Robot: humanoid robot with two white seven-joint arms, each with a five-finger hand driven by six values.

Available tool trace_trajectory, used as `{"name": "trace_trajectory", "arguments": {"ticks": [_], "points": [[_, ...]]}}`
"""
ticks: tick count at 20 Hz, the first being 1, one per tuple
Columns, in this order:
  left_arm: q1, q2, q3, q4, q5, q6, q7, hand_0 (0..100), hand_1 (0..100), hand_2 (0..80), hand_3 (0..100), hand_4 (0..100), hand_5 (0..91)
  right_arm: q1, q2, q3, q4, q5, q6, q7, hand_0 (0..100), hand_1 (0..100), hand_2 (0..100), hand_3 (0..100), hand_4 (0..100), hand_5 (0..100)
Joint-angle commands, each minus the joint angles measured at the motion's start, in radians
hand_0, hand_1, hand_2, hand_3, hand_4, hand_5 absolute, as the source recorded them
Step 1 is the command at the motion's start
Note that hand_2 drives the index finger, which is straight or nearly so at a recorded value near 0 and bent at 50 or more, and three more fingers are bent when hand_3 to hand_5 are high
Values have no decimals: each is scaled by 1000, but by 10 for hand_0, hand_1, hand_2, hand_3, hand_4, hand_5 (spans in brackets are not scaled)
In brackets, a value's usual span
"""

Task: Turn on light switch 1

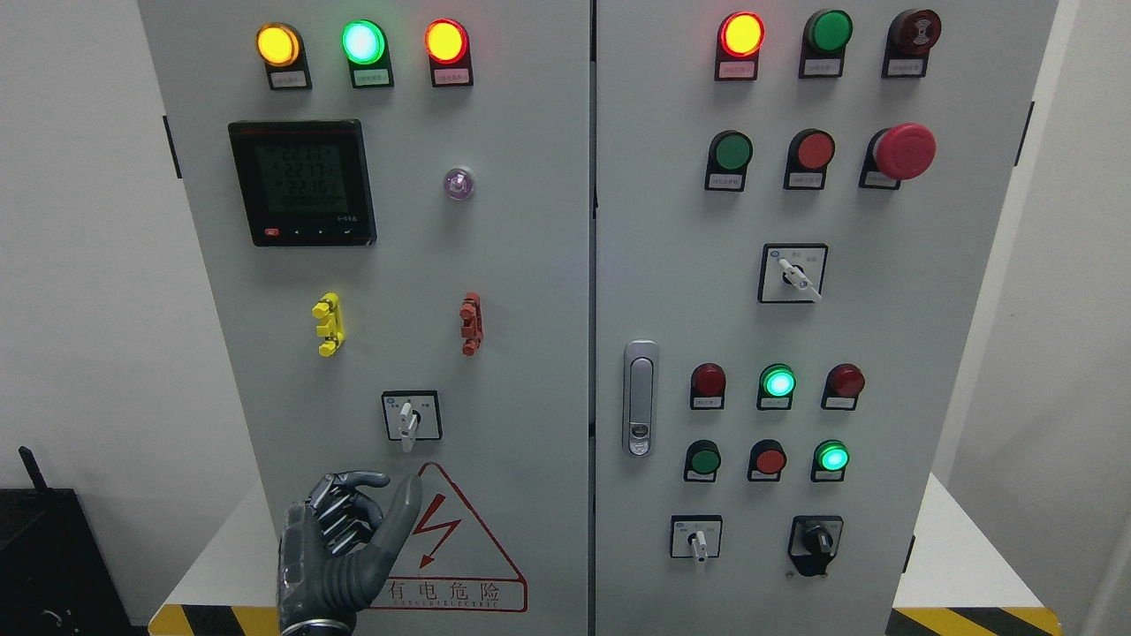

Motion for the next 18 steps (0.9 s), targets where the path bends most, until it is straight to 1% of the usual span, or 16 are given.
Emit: {"name": "trace_trajectory", "arguments": {"ticks": [1, 8, 11, 18], "points": [[-21, -15, 25, 2, -10, 3, -1, 0, 682, 523, 914, 842, 856, 0, 0, 0, 0, -25, 1, 1, 0, 0, 0, 0, 0, 0], [-54, -18, 11, 34, -12, 3, -3, 0, 685, 529, 915, 843, 857, 0, 0, 0, 0, -25, 1, 1, 0, 0, 0, 0, 0, 0], [-64, -16, 11, 41, -13, 25, -3, 0, 688, 530, 917, 843, 858, 0, 0, 0, 0, -25, 1, 1, 0, 0, 0, 0, 0, 0], [-83, -13, 11, 43, -23, 44, -6, 0, 702, 534, 915, 846, 860, 0, 0, 0, 0, -25, 1, 1, 0, 0, 0, 0, 0, 0]]}}
